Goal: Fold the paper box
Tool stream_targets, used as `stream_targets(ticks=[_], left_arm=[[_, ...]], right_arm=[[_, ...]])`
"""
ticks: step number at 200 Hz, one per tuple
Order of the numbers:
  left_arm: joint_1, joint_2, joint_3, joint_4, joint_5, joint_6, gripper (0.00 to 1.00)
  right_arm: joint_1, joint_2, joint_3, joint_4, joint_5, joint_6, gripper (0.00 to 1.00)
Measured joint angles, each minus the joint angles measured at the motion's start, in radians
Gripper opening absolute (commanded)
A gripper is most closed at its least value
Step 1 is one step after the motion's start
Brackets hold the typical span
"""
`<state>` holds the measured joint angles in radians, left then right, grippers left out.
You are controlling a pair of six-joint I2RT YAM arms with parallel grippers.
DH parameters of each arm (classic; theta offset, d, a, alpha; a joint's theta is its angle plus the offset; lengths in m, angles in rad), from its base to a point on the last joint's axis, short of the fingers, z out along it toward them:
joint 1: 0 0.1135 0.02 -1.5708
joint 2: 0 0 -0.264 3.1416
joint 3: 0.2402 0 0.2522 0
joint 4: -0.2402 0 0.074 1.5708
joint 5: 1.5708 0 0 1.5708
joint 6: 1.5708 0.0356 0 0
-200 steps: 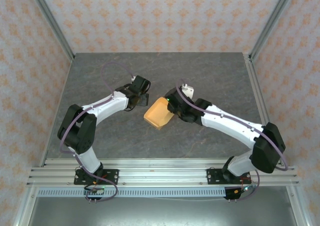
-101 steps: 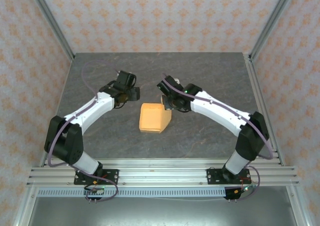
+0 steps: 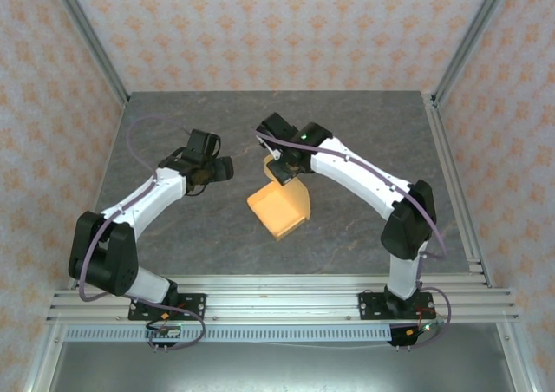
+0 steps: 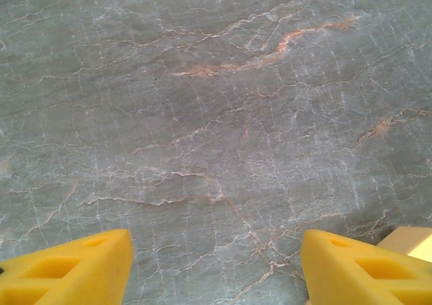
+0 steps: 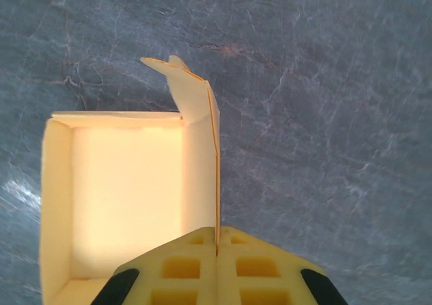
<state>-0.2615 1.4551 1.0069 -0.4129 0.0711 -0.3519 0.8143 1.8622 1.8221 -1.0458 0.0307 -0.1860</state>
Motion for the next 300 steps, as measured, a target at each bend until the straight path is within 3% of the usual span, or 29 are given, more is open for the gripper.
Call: stream_targets(ticks=[37,81,93,139,171,199,218,248,269,300], left_arm=[[0.040,-0.045,-0.026,0.020,0.019,-0.017,0.67],[0.041,-0.066,-0.030,0.021,0.026,-0.018,0.67],[0.041,-0.074,-0.033,0.020,0.026,-0.018,0.68],[0.042,-0.105,-0.034,0.020,0.025,-0.018,0.68],[0.049,-0.105,-0.034,0.020,0.026,-0.018,0.68],[0.052,-0.105,-0.034,0.022,0.028,-0.019,0.68],[0.052,-0.105,-0.034,0.026,0.036,-0.019,0.66],[0.052,-0.138,-0.093,0.076,0.065,-0.030,0.61],[0.039,-0.222,-0.234,0.128,0.066,-0.073,0.57],[-0.002,-0.311,-0.386,0.142,0.051,-0.129,0.56]], right_arm=[[0.000,0.057,0.092,-0.021,0.029,-0.169,0.02],[0.000,0.054,-0.001,0.074,0.013,-0.334,0.00],[0.000,0.047,-0.048,0.115,0.004,-0.364,0.12],[0.000,0.006,-0.110,0.178,-0.028,-0.422,0.40],[0.001,-0.058,-0.111,0.199,-0.031,-0.418,0.43],[0.010,-0.113,-0.115,0.210,-0.031,-0.410,0.54],[0.027,-0.153,-0.125,0.219,-0.030,-0.383,0.64],[0.044,-0.218,-0.133,0.227,0.008,-0.271,0.67],[0.044,-0.276,-0.148,0.231,0.116,-0.114,0.71],[0.036,-0.406,-0.241,0.187,0.308,0.202,0.67]])
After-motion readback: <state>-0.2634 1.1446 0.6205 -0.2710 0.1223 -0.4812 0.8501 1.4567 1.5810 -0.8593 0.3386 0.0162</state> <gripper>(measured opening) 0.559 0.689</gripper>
